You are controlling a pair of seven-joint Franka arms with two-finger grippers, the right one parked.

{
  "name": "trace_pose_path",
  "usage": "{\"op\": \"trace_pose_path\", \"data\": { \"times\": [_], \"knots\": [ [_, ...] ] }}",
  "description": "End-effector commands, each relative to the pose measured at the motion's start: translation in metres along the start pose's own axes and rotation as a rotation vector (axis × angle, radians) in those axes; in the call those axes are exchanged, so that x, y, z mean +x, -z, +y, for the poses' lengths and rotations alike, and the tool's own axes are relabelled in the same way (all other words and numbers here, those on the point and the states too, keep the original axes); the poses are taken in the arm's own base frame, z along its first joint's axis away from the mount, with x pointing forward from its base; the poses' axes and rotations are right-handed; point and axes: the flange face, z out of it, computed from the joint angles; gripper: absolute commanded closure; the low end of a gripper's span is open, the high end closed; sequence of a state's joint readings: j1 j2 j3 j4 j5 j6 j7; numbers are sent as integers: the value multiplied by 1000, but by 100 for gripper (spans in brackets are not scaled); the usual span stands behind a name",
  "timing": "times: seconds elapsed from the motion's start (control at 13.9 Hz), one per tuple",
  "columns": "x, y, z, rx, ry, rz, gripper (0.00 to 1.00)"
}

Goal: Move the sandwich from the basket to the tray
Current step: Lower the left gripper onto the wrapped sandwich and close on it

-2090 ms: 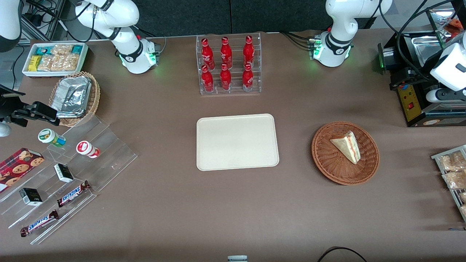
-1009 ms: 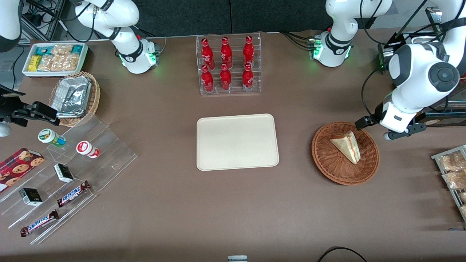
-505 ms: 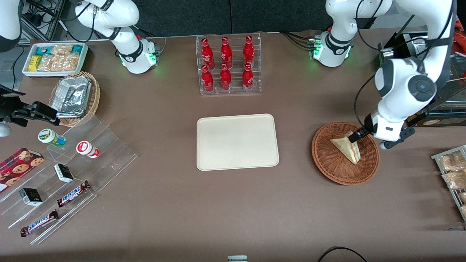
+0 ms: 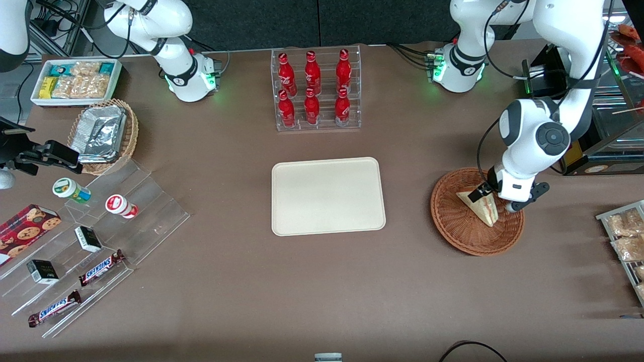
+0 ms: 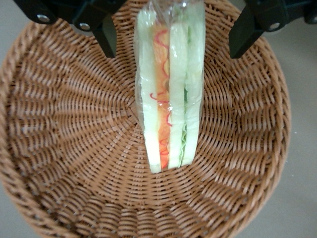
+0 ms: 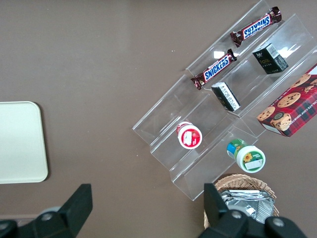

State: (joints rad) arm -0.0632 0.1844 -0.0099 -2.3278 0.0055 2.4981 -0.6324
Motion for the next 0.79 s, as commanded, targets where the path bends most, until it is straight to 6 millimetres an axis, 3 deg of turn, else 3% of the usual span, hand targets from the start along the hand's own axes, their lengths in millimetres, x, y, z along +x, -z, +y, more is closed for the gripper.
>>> {"op": "trace_pose_path", "data": {
  "times": [0.0,0.07,0.14,0.22,0.43,0.5,0.72],
  "knots": [
    [-3,-10,0,-11,66,12,21],
    [-4,-11,0,-9,107,11,50],
    [-5,-10,0,-7,107,9,86],
    [-4,-10,0,-5,103,10,100],
    [-6,-8,6,7,87,1,100],
    [-8,-3,16,9,74,-2,100],
    [-3,22,36,21,45,-12,100]
  ]
}}
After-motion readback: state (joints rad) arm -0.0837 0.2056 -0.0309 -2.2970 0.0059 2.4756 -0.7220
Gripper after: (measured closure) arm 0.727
